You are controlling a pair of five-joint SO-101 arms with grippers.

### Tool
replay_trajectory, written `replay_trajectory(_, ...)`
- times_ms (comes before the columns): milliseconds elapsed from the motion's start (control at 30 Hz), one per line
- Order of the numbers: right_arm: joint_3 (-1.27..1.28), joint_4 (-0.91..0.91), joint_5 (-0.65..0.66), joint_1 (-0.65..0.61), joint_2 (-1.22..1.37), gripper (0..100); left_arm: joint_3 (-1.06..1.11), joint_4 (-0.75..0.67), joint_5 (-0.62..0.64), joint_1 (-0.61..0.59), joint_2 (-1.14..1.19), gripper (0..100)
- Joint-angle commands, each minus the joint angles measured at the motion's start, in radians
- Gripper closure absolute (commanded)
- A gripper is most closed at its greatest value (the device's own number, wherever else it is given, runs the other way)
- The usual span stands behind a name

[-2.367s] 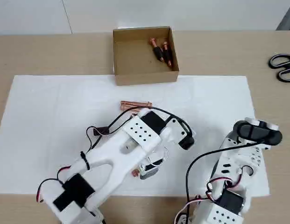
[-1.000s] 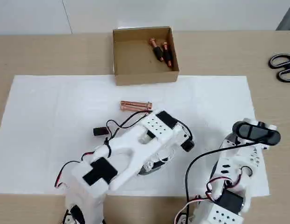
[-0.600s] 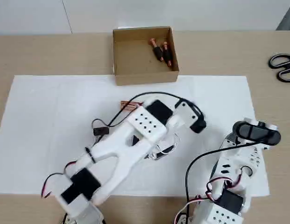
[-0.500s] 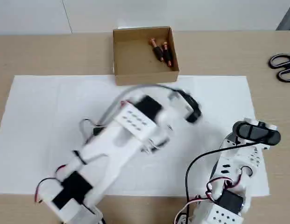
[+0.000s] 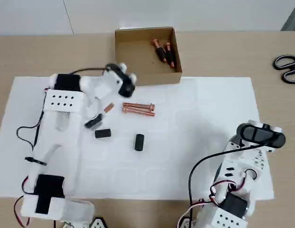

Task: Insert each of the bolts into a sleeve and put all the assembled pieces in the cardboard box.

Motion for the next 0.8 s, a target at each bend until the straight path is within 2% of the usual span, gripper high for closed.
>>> replay_trajectory(0, 0.005, -0.016, -0.003, -0.008, -0.025, 99.1, 0.044, -0.015, -0.33, -0.068, -0.049, 99)
replay_trajectory(100, 0.005, -0.016, -0.003, -0.008, -0.025, 99.1, 0.077, -0.127, -0.585, -0.135, -0.051, 99)
replay_trajectory(200, 0.005, -0.016, -0.003, -0.008, -0.025, 99.1, 0.099, -0.241, -0.698, -0.184, -0.049, 99)
replay_trajectory(333, 0.005, -0.016, -0.003, -0.008, -0.025, 99.1, 0.142, -0.419, -0.735, -0.227, -0.049, 99)
replay_trajectory(533, 0.005, -0.016, -0.003, -0.008, -0.025, 99.1, 0.255, -0.612, -0.74, -0.255, -0.049, 99)
replay_trajectory(667, 0.005, -0.016, -0.003, -0.008, -0.025, 99.1, 0.325, -0.692, -0.747, -0.25, -0.049, 99)
replay_trajectory(767, 0.005, -0.016, -0.003, -0.008, -0.025, 99.1, 0.361, -0.698, -0.822, -0.249, -0.049, 99)
